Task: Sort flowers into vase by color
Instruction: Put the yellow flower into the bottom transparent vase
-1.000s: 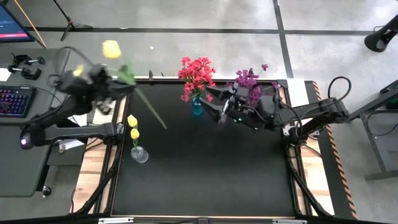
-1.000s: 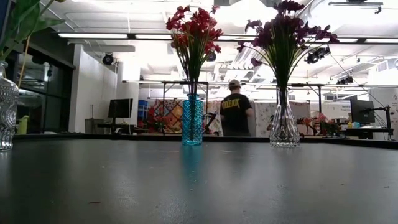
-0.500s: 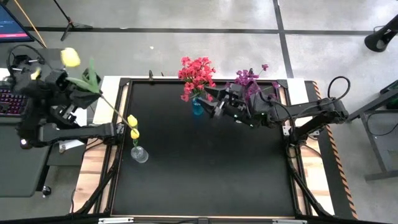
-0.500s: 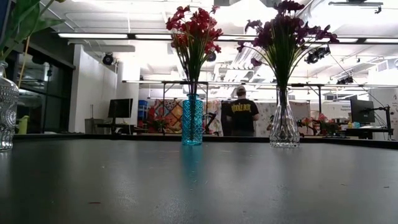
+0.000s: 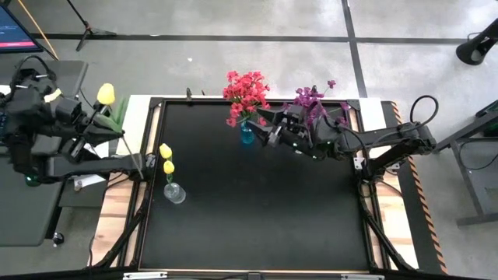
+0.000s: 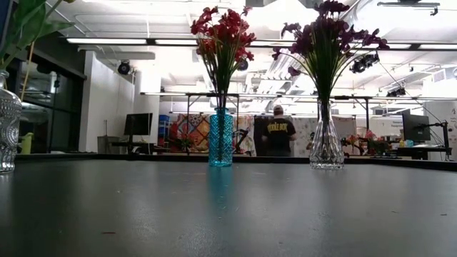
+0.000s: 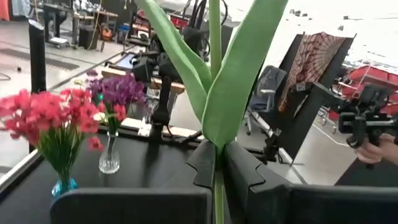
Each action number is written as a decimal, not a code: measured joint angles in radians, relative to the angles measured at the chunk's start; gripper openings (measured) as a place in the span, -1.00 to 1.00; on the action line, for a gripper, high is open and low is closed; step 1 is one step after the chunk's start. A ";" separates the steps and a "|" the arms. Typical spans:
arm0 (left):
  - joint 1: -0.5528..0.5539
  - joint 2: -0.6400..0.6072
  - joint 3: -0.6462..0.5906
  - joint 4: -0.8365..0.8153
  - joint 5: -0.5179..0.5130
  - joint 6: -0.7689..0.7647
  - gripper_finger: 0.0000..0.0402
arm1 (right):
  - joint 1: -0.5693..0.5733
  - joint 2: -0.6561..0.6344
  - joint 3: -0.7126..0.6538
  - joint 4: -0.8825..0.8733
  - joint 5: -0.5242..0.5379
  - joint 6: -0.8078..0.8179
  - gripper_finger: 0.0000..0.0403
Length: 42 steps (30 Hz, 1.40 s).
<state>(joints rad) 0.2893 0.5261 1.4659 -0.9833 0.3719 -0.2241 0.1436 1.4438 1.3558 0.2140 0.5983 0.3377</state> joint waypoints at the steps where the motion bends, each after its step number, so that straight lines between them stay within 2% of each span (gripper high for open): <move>1: 0.000 -0.011 -0.015 -0.002 0.000 -0.001 -1.00 | 0.000 0.000 0.000 0.000 0.000 0.004 0.48; 6: 0.022 -0.118 -0.172 0.054 0.001 -0.044 -1.00 | 0.000 0.000 0.000 0.000 0.000 0.013 0.48; 12: 0.059 -0.332 -0.438 0.259 0.024 -0.182 -1.00 | 0.000 0.000 0.000 -0.001 0.000 0.029 0.48; 18: 0.104 -0.523 -0.564 0.299 0.011 -0.245 -1.00 | 0.000 0.000 0.000 -0.001 0.000 0.049 0.48; 24: 0.175 -0.484 -0.566 0.243 0.085 -0.167 -1.00 | -0.005 0.001 0.000 -0.017 0.006 0.084 0.48; 30: 0.248 -0.467 -0.572 0.065 0.117 -0.062 -1.00 | -0.006 0.001 0.000 -0.046 0.008 0.141 0.48; 42: 0.349 -0.473 -0.574 0.063 0.126 0.022 -1.00 | -0.008 0.001 0.000 -0.069 0.011 0.203 0.48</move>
<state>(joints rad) 0.6383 0.0535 0.8917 -0.9208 0.4980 -0.2026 0.1360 1.4447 1.3557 0.1454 0.6098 0.5411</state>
